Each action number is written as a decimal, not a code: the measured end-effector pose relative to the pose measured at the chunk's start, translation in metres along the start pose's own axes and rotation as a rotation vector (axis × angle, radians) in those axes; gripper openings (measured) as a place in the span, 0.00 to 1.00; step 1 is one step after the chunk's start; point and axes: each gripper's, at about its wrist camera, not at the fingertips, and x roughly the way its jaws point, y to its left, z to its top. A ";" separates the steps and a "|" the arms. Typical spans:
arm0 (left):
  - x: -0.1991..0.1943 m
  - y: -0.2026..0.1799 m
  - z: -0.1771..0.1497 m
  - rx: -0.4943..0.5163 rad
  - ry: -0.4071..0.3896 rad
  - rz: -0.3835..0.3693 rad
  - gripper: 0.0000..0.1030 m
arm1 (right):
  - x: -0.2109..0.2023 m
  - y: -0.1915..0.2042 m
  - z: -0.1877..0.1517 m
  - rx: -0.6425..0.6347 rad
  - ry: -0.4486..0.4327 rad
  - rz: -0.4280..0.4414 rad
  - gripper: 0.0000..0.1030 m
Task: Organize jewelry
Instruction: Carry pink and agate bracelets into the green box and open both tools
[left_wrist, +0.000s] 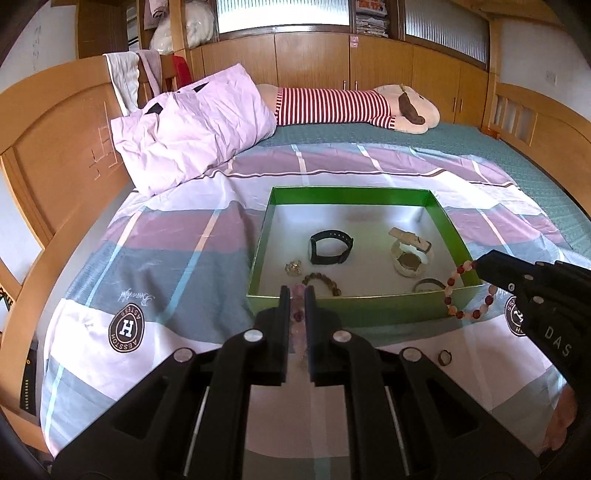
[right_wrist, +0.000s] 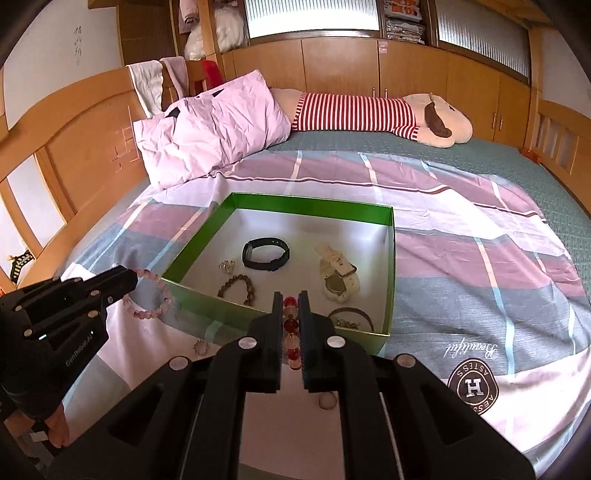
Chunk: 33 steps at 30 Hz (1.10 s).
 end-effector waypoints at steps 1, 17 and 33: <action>0.001 0.000 0.000 -0.001 0.006 -0.002 0.07 | 0.000 0.000 0.001 0.002 -0.002 0.001 0.07; 0.007 -0.002 -0.003 0.010 0.026 0.006 0.07 | 0.004 0.000 -0.001 0.005 0.000 0.004 0.07; 0.035 0.005 0.064 -0.094 0.028 -0.157 0.07 | 0.003 -0.045 0.033 0.155 -0.065 0.006 0.07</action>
